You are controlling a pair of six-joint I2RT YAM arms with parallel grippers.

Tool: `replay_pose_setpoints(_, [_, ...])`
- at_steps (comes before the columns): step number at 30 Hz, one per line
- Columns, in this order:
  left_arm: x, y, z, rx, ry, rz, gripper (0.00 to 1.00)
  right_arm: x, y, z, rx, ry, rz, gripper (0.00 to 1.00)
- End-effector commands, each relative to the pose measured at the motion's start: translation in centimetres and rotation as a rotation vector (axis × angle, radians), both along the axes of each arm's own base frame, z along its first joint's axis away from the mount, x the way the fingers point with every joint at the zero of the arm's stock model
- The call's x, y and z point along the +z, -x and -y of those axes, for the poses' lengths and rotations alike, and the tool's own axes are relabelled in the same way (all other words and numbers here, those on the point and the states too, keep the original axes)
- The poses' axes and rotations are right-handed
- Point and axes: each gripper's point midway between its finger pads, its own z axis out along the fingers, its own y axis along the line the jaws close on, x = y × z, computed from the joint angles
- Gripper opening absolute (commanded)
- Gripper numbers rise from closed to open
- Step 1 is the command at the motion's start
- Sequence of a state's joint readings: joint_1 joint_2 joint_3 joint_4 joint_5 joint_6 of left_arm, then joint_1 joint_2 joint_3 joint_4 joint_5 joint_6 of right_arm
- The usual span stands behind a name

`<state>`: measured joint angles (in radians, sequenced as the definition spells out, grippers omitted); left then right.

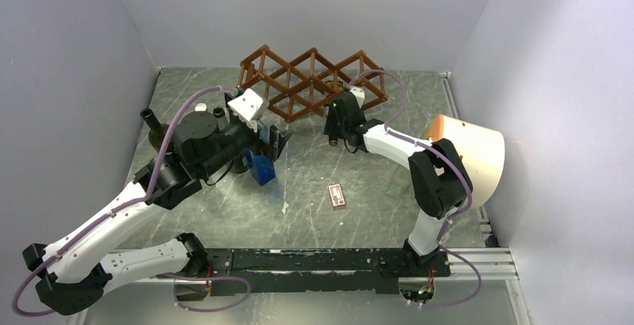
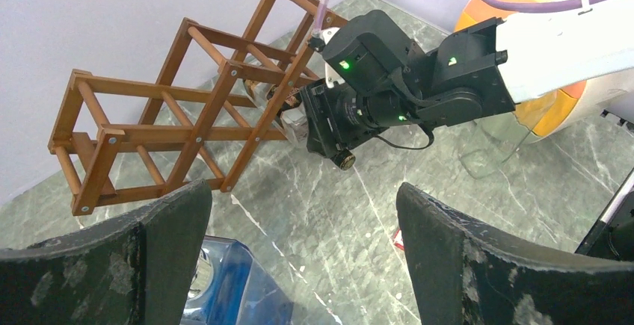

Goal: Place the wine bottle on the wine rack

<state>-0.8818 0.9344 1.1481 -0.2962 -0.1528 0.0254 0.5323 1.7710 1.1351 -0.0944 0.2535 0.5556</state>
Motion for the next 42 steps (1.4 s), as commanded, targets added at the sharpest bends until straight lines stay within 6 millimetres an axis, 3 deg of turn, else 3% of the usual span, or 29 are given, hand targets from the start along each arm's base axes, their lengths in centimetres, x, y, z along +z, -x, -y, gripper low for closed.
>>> replay_pose_setpoints(1, [0.3,0.2,0.5,-0.017,0.022,0.002,0.97,1.3,-1.8,-0.1,-0.004,0.007,0.066,0.52])
replay_pose_setpoints(10, [0.3,0.1,0.5,-0.016,0.021,-0.002,0.97,1.2,-3.8,1.5,-0.048,0.067,0.1,0.44])
replay_pose_setpoints(15, [0.3,0.1,0.5,-0.014,0.02,-0.001,0.97,1.3,-3.9,1.2,-0.027,0.057,0.103,0.44])
replay_pose_setpoints(17, [0.3,0.0,0.5,-0.012,0.018,-0.004,0.97,1.5,-3.5,1.1,-0.014,0.046,0.099,0.48])
replay_pose_setpoints(20, [0.3,-0.1,0.5,-0.003,0.02,-0.008,0.97,2.4,-2.8,1.0,0.007,0.034,0.097,0.69])
replay_pose_setpoints(23, [0.6,-0.4,0.3,0.02,0.024,-0.009,0.97,4.1,-1.9,1.3,0.024,0.032,0.105,0.76])
replay_pose_setpoints(27, [1.5,-0.6,-0.4,0.049,0.013,0.011,0.97,6.9,-0.5,1.5,0.071,0.032,0.111,0.75])
replay_pose_setpoints(31, [2.9,-0.6,-1.5,0.085,0.027,0.038,0.97,10.6,1.5,0.3,0.201,-0.019,0.165,0.73])
replay_pose_setpoints(36, [5.2,-0.4,-3.2,0.136,0.068,0.09,0.96,15.7,5.0,-3.4,0.399,-0.118,0.287,0.72])
replay_pose_setpoints(42, [9.3,0.1,-6.8,0.249,0.166,0.173,0.95,21.5,10.3,-9.2,0.627,-0.214,0.461,0.74])
